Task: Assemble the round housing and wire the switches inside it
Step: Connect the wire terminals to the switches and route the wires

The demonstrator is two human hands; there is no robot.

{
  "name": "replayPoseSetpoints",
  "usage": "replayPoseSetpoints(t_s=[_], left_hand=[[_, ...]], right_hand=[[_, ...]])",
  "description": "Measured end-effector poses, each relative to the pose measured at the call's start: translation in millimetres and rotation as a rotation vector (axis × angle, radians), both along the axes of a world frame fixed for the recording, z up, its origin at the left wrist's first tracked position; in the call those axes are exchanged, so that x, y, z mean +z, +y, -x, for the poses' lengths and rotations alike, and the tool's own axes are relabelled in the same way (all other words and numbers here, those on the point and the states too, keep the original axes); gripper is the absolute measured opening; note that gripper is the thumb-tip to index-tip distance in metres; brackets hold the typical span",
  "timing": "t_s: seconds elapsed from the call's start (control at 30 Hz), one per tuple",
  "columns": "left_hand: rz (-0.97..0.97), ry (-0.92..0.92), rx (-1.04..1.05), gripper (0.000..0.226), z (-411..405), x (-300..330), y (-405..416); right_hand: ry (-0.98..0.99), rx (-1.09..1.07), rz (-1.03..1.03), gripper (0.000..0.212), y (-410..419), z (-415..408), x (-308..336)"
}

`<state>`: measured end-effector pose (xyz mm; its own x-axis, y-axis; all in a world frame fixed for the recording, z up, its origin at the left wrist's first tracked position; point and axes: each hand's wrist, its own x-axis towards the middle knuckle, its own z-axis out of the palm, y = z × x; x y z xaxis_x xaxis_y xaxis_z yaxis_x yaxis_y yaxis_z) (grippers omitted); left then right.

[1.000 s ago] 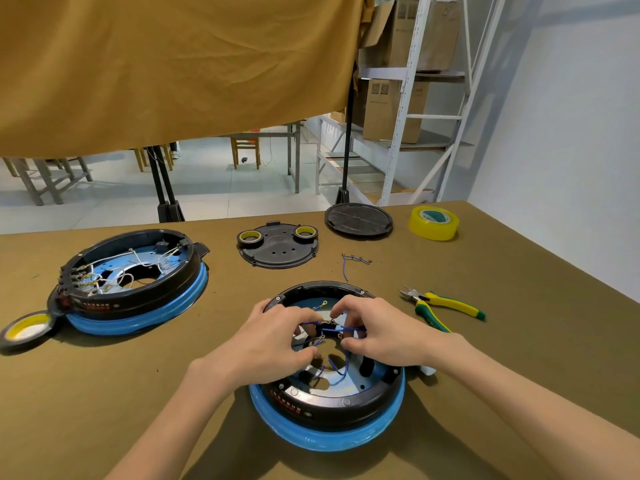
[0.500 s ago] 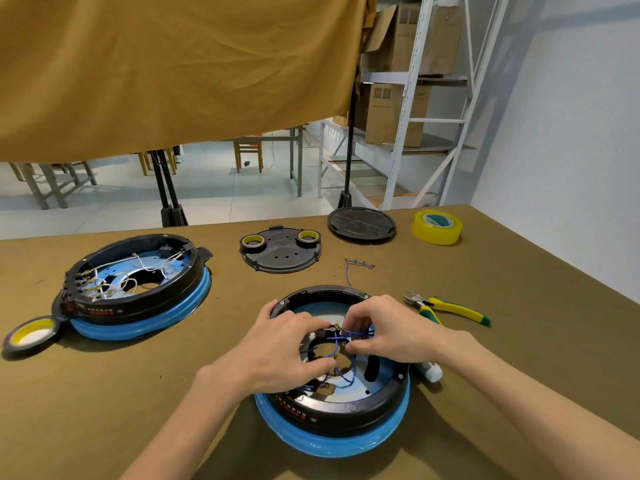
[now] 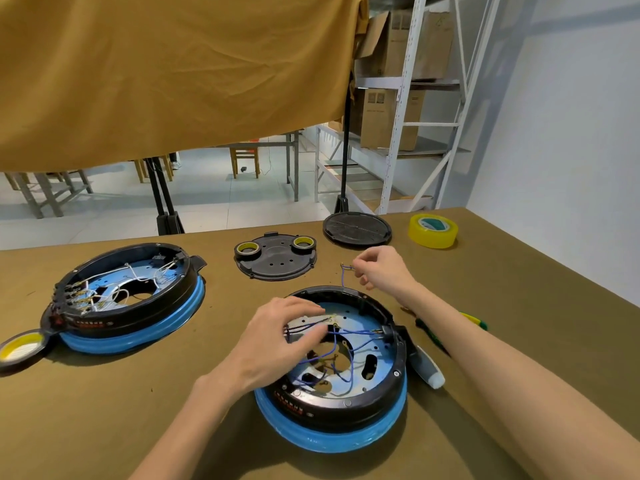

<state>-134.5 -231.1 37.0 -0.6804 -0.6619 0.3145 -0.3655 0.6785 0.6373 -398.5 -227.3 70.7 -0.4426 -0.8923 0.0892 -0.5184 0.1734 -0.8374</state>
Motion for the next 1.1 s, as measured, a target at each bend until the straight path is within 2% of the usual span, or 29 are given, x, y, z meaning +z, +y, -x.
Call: replayPoseSetpoints(t_s=[0.07,0.1,0.2,0.3,0.4,0.47,0.6,0.73,0.8,0.9,1.03,1.1], left_hand=[[-0.075,0.186,0.076,0.026,-2,-5,-2],[-0.107,0.234,0.112,0.022,-3,-7,-3],[-0.159,0.256,0.141,0.026,-4,-12,-6],[-0.167,0.251,0.140,0.028,-4,-15,-7],[-0.168,0.258,0.147,0.026,-3,-15,-7],[-0.166,0.258,0.153,0.025,-4,-15,-7],[-0.202,0.281,0.158,0.025,-4,-10,-6],[-0.261,0.452,0.233,0.026,0,4,-5],[-0.289,0.524,0.264,0.030,1,12,-5],[-0.370,0.576,0.257,0.049,-3,26,-3],[-0.447,0.643,0.161,0.064,-9,43,6],[-0.461,0.617,0.120,0.063,-11,51,11]], right_hand=[[0.097,-0.076,-0.116,0.020,-24,11,-9],[0.139,-0.064,-0.195,0.028,-34,14,-13],[0.297,0.035,-0.423,0.043,-55,12,-24],[0.417,0.052,-0.485,0.034,-72,7,-33],[0.474,0.064,-0.513,0.013,-80,3,-33],[0.507,0.091,-0.488,0.009,-80,1,-31],[0.331,0.151,-0.151,0.027,-56,-10,-12],[0.009,0.287,0.117,0.018,-9,-33,20],[-0.128,0.370,0.146,0.019,14,-39,29],[-0.213,0.452,0.087,0.017,40,-46,34],[-0.155,0.484,0.091,0.014,61,-49,31],[-0.093,0.481,0.102,0.013,69,-49,30]])
